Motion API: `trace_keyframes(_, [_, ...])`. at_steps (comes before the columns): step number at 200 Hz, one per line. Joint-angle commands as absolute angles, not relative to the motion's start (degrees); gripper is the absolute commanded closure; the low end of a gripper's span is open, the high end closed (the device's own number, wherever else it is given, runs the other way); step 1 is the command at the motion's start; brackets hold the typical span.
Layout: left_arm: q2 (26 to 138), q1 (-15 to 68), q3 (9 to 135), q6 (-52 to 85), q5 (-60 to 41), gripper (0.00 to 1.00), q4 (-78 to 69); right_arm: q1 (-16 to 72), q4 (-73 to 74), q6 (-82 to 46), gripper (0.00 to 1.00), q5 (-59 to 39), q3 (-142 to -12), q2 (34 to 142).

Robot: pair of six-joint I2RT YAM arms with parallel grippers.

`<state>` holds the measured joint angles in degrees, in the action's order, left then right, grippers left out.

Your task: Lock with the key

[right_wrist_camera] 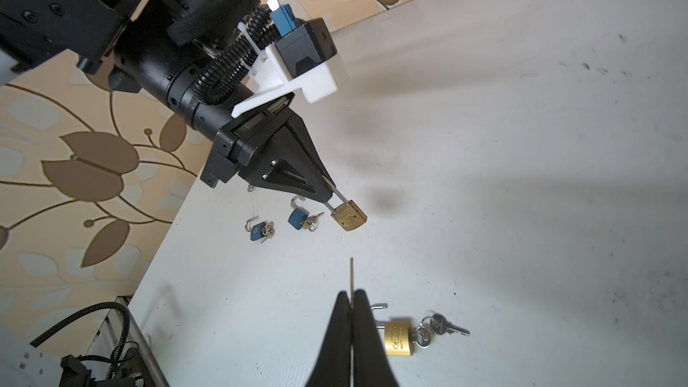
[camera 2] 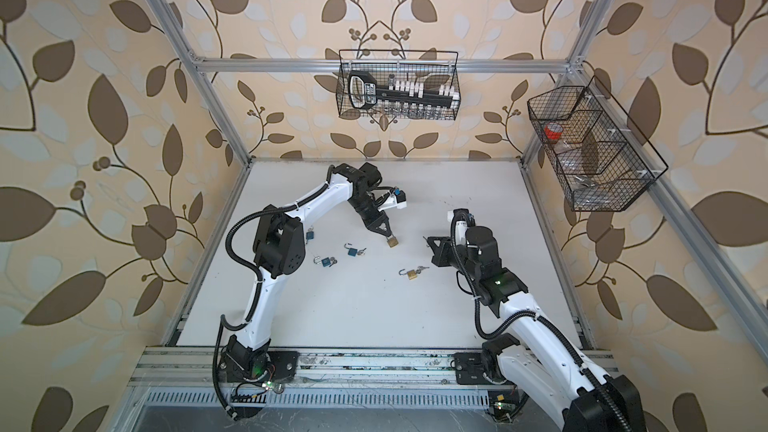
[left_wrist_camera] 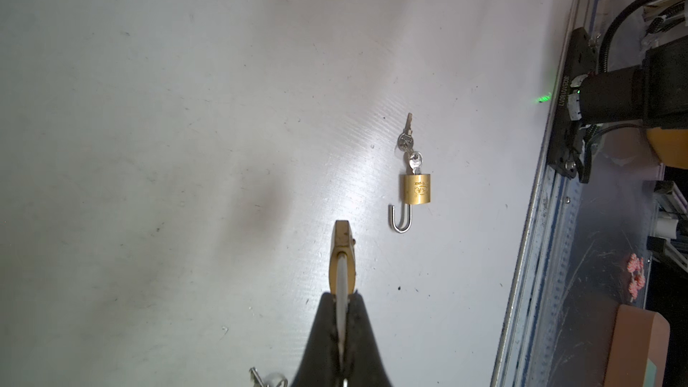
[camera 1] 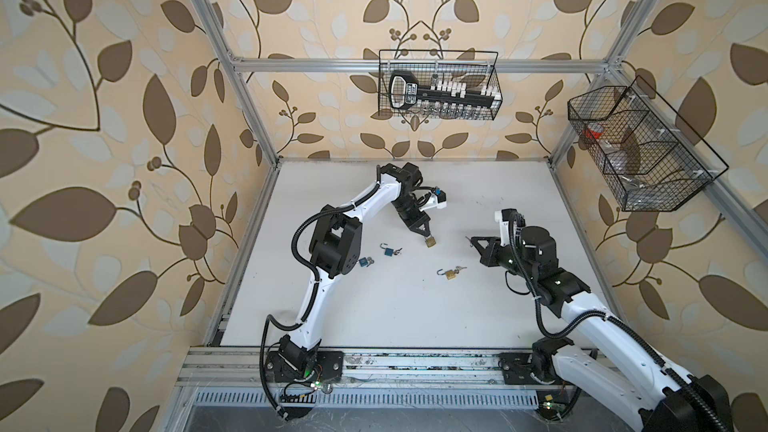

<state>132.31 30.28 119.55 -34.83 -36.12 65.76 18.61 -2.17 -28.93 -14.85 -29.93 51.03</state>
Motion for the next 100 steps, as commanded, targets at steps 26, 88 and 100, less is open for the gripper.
trace_keyframes(26, [135.5, 29.7, 123.2, -36.1, -34.4, 1.0, 68.8, 18.4, -3.1, -28.9, 1.0, -16.2, -29.0, 51.1])
trace_keyframes(88, [138.3, 29.7, 124.7, -35.3, -32.8, 1.0, 69.0, 18.4, -3.2, -29.2, 1.0, -17.6, -28.7, 50.9])
trace_keyframes(100, [138.6, 29.7, 124.7, -35.1, -32.5, 1.0, 68.9, 18.4, -3.1, -29.2, 1.0, -17.9, -28.7, 50.9])
